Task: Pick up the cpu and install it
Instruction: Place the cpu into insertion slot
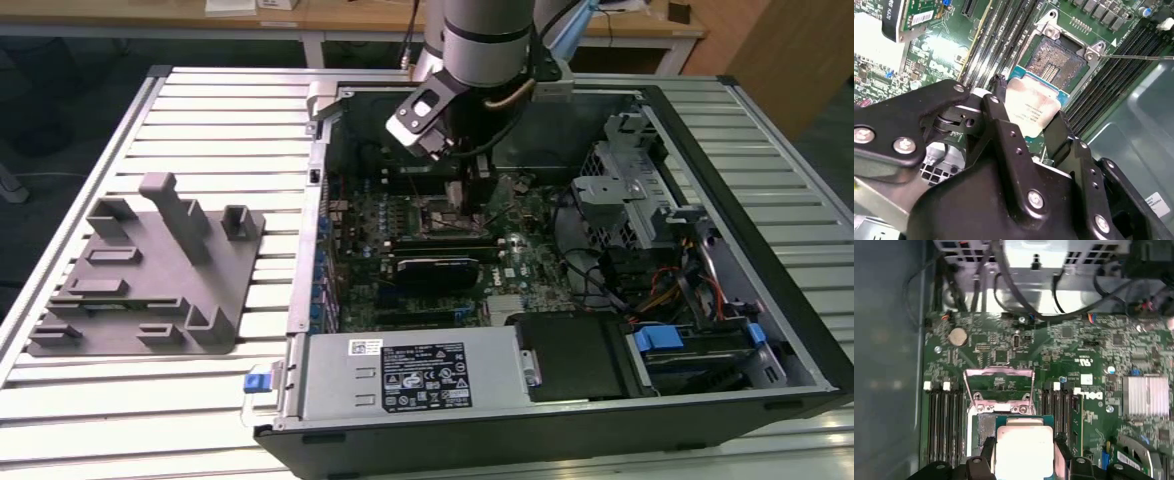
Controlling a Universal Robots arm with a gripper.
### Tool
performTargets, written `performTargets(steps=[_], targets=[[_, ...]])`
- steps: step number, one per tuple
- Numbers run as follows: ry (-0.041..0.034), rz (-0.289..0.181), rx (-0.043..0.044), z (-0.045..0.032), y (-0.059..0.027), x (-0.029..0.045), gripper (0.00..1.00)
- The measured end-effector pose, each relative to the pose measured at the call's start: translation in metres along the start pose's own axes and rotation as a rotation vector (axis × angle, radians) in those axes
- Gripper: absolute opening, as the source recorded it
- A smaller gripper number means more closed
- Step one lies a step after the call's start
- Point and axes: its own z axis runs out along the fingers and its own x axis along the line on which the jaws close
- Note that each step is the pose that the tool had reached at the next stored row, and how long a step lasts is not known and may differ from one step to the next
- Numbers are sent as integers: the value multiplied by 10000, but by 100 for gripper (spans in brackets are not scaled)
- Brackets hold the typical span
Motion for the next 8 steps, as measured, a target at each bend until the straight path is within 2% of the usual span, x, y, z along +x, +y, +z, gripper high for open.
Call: performTargets(steps=[1, 2, 3, 8], targets=[[-6, 131, -1, 3, 0, 0, 54], [17, -374, 2, 22, -2, 0, 54], [18, -428, 3, 22, -2, 0, 54], [21, -431, -1, 27, -29, 4, 54]])
